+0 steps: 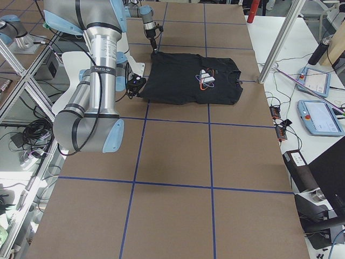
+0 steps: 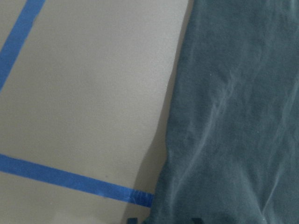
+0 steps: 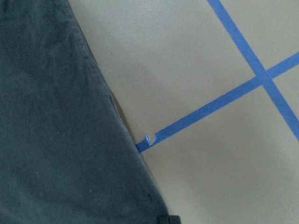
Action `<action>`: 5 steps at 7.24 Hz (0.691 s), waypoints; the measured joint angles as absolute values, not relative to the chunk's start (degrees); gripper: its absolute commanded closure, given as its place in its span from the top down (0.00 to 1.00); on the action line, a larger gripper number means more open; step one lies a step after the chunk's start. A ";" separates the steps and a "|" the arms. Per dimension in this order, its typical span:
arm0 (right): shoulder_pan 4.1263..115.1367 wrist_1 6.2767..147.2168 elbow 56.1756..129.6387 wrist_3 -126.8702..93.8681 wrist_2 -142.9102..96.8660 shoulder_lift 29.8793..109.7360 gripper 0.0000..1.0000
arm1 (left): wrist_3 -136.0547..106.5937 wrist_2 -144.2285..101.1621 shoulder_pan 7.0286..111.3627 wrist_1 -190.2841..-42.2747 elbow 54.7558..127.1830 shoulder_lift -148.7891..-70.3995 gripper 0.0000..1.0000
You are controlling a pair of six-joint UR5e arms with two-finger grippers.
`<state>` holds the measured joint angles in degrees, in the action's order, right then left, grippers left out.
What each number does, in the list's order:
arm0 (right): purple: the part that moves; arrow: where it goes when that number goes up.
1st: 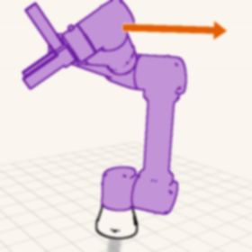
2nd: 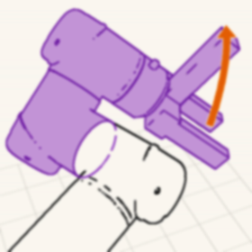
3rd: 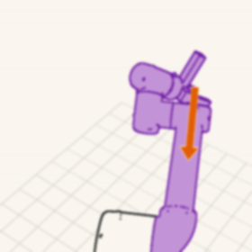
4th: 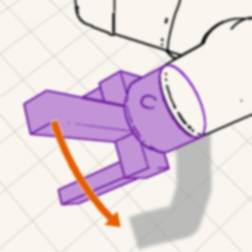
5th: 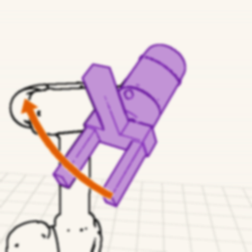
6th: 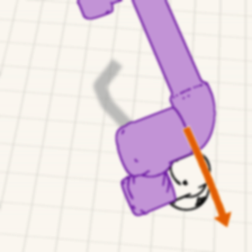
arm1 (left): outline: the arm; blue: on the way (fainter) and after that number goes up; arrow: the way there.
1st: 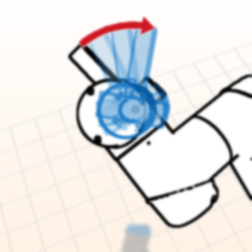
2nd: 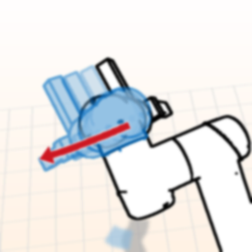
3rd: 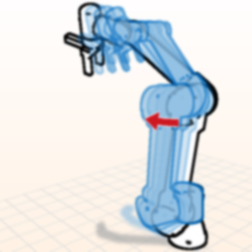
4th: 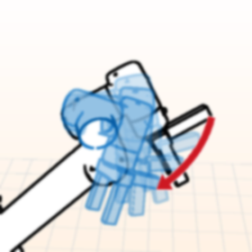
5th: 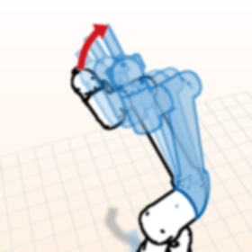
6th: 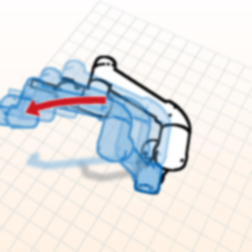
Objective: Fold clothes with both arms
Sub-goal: 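Grasp both hem corners nearest the robot with the left and right grippers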
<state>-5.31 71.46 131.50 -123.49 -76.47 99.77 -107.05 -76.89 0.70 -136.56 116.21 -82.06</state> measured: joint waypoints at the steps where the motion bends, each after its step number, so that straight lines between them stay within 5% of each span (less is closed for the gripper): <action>1: -5.29 71.46 131.57 -123.49 -76.47 99.76 0.00 | -107.05 -76.90 0.58 -136.36 116.24 -82.03 0.63; 3: -5.27 71.46 131.77 -123.49 -76.46 99.76 0.00 | -107.07 -76.96 0.25 -135.82 116.28 -82.05 0.48; 5: -5.22 71.46 131.88 -123.49 -76.47 99.76 0.00 | -107.61 -77.05 -0.08 -135.69 116.33 -82.08 0.48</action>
<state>-5.22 71.46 131.88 -123.49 -76.47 99.76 -107.61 -77.05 -0.08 -135.69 116.33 -82.08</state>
